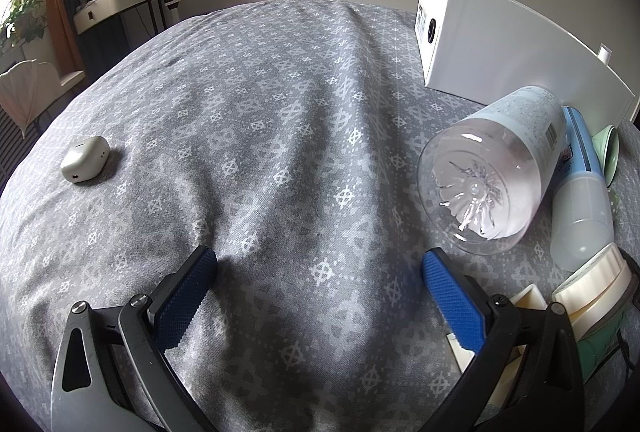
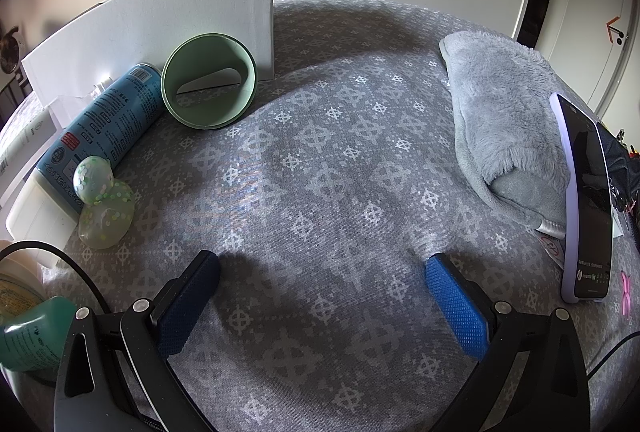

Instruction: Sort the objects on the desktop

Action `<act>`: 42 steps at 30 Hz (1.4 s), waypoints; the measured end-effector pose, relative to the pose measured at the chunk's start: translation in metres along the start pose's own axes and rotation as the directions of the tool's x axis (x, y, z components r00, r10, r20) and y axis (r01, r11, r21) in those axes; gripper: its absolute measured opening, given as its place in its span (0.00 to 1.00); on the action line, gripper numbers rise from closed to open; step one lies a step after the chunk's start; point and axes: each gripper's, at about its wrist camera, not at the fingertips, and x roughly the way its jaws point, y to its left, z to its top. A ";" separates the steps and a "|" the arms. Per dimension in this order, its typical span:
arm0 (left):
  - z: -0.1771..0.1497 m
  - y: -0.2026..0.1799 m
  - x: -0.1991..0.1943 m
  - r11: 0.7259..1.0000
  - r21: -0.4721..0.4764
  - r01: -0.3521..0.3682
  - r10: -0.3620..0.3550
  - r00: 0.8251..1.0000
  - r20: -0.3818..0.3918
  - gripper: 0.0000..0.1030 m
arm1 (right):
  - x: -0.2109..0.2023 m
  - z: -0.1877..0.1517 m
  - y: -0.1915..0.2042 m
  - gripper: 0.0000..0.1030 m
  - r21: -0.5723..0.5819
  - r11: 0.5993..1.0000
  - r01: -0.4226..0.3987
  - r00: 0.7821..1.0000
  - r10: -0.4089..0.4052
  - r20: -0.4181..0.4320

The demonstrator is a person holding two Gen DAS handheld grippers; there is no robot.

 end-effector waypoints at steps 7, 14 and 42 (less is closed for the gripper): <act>0.000 0.000 0.000 1.000 0.000 0.000 0.000 1.000 0.000 1.00 | 0.000 0.000 0.000 1.00 0.000 1.000 0.000 1.000 0.000 0.000; 0.000 0.000 0.000 1.000 0.000 0.000 0.000 1.000 0.001 1.00 | 0.000 0.000 0.000 1.00 0.000 1.000 0.000 1.000 0.000 0.000; -0.030 -0.056 -0.097 0.983 0.099 0.153 -0.153 0.988 -0.008 0.99 | 0.000 0.000 0.000 1.00 0.000 1.000 0.000 1.000 0.000 0.000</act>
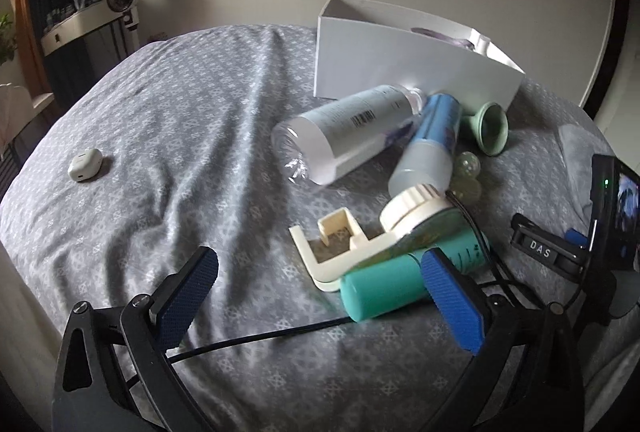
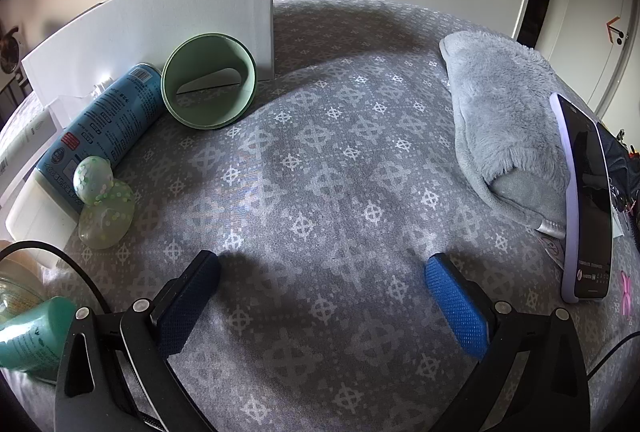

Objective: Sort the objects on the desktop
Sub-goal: 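Move the left tool to the teal bottle with cream brush head and grasp it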

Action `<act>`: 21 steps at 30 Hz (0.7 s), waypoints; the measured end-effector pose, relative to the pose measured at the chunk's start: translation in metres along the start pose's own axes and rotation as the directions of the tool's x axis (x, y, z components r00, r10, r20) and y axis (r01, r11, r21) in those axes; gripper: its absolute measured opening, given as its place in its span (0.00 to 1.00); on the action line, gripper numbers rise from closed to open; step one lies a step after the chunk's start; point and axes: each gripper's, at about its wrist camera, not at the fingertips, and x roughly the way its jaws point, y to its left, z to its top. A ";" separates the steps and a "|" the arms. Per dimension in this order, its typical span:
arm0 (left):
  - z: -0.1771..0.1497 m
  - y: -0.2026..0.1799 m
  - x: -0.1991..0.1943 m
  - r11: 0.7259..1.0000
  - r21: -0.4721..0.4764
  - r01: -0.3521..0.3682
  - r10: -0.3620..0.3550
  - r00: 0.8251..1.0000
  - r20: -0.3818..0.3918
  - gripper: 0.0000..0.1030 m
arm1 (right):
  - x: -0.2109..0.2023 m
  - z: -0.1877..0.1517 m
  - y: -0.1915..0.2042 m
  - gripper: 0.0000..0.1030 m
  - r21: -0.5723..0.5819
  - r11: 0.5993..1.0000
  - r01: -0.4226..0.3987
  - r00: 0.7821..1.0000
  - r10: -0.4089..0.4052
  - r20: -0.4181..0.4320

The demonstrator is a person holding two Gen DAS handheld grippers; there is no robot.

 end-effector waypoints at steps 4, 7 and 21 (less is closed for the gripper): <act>0.004 -0.022 0.015 0.994 0.096 0.047 -0.039 0.995 -0.091 0.99 | 0.000 0.000 0.000 1.00 0.000 1.000 0.000 1.000 0.000 0.000; 0.004 -0.034 0.025 0.983 0.158 0.093 -0.071 0.988 -0.140 0.99 | 0.000 0.000 0.000 1.00 0.000 1.000 0.000 1.000 0.000 0.000; 0.007 -0.063 0.062 0.963 0.242 0.116 -0.045 0.958 -0.283 0.96 | 0.000 0.000 -0.001 1.00 -0.001 1.000 0.001 1.000 -0.001 0.000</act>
